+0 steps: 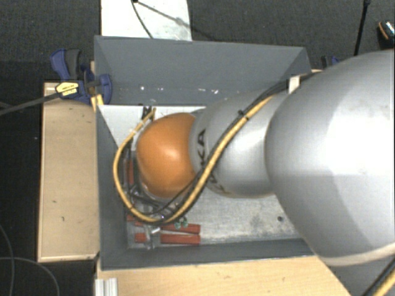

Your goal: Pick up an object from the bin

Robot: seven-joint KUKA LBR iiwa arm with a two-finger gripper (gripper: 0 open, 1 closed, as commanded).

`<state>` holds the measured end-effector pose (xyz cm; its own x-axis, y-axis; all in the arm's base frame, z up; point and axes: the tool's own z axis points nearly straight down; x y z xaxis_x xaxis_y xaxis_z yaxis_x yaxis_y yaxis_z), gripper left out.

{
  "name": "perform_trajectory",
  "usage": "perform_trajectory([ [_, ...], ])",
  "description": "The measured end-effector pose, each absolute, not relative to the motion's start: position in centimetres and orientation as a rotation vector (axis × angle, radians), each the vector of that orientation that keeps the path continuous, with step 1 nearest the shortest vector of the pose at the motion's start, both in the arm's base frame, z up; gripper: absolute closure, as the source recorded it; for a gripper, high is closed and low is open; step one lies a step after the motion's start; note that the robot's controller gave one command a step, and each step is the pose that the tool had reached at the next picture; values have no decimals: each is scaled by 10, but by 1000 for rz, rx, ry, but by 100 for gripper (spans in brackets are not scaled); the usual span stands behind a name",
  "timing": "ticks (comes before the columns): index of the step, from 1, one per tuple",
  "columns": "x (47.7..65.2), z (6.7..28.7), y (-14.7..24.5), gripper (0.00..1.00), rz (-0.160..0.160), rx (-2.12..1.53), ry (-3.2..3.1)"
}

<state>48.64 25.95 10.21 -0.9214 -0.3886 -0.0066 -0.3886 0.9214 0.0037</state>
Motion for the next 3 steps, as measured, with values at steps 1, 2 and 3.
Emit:
perform_trajectory([
  [1, 487, 100, 224, 0, 0, -358, 3121],
  [2, 483, 70, 234, 0, 1, 25, 3140],
  [3, 484, 71, 234, 0, 3, 29, 3138],
])
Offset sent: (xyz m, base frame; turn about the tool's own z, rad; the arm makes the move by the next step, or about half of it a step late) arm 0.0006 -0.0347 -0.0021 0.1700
